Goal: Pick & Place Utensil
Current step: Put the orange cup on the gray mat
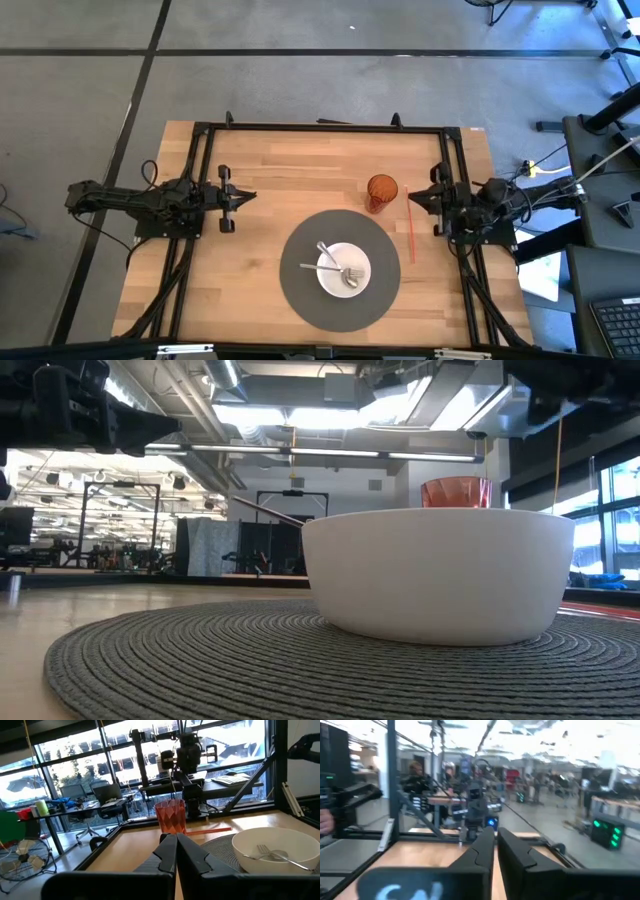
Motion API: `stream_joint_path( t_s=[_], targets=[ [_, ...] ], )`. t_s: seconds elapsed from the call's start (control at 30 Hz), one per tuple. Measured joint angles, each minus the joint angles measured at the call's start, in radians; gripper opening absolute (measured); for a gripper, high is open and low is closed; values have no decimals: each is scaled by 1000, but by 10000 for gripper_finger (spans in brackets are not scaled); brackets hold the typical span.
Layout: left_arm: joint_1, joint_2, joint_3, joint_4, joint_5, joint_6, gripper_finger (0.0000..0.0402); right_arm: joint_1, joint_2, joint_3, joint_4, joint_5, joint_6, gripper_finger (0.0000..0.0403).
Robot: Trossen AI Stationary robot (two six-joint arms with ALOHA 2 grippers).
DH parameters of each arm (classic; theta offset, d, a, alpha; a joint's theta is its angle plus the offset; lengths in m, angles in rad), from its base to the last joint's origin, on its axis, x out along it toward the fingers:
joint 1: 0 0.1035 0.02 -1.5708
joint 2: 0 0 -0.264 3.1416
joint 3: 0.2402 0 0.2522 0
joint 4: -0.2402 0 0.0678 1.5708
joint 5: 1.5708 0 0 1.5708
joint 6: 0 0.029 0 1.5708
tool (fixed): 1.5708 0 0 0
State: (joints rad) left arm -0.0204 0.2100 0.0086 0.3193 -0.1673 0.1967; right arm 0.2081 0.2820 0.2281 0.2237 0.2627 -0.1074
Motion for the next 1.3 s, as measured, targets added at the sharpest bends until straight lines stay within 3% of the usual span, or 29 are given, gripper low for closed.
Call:
stream_joint_path(
  t_s=[0.2,0.4,0.73,0.9,1.13,1.3],
  targets=[
    [0,0,0,-1,0,0,5,0,250,268,-179,123,51,65],
    [0,0,0,-2,0,0,3,-1,523,622,-630,273,80,109],
    [0,0,0,-9,0,-1,6,0,849,1031,-1149,276,71,163],
    [0,0,0,-9,0,-1,2,-22,916,1086,-1296,267,76,173],
    [0,0,0,-9,0,-1,6,-69,953,1042,-1315,66,53,190],
    [0,0,0,-9,0,-1,8,-70,980,1004,-1314,32,40,189]
  ],
)
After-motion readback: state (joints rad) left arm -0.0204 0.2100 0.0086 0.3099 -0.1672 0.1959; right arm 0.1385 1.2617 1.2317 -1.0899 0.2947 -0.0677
